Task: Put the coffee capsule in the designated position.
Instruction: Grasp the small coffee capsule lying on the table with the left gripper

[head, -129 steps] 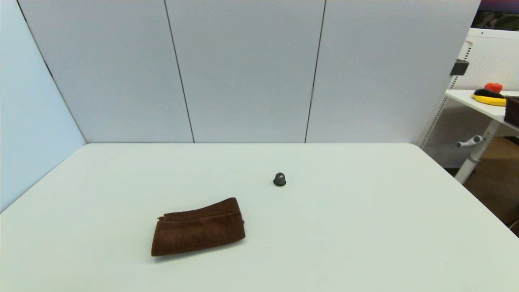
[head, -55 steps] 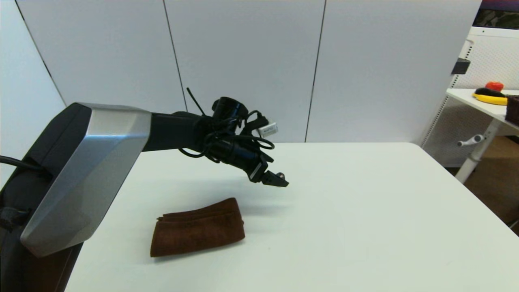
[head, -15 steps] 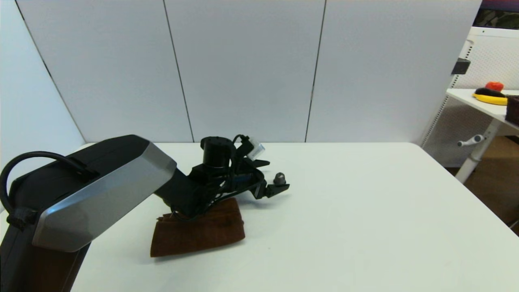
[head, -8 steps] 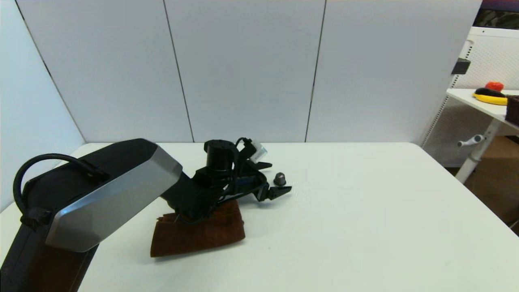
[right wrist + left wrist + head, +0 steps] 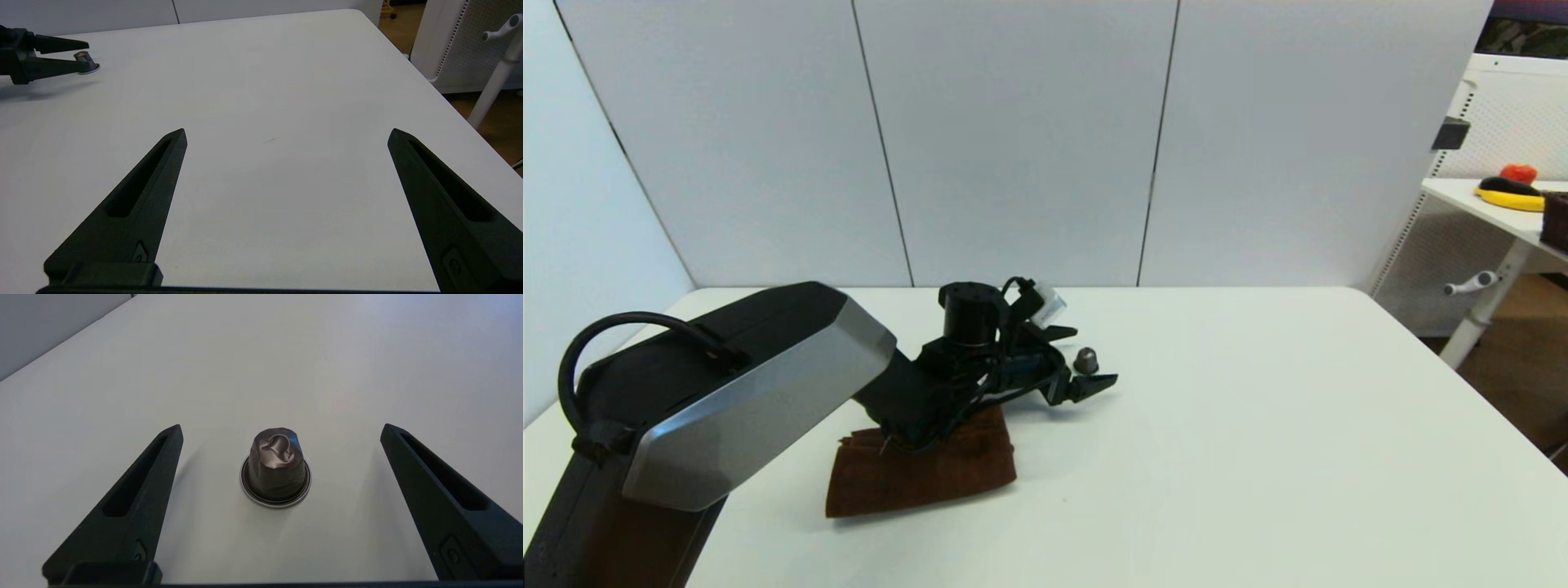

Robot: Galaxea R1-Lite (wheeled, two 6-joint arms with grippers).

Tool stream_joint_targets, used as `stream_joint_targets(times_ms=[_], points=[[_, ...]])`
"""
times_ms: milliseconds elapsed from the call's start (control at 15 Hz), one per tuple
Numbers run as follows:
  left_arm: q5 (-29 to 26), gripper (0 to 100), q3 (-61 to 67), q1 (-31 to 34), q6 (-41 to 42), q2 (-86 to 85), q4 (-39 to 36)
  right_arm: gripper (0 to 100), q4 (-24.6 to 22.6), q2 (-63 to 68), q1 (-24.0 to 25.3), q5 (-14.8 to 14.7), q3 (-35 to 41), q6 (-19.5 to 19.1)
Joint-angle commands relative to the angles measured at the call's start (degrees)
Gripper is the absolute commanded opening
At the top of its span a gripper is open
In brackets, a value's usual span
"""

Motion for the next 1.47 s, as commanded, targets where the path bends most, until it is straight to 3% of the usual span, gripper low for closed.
stream_joint_targets(times_ms=[67,1467], points=[[-0.2,100,-0.1,-0.6,-0.9,0.3,-0.4,100,0.0,-0.1,0.0,0.0,0.0,0.0],[0.2,100,-0.1,-0.8,-0.1,1.7,-0.4,100,0.0,-0.1,0.0,0.0,0.0,0.0]])
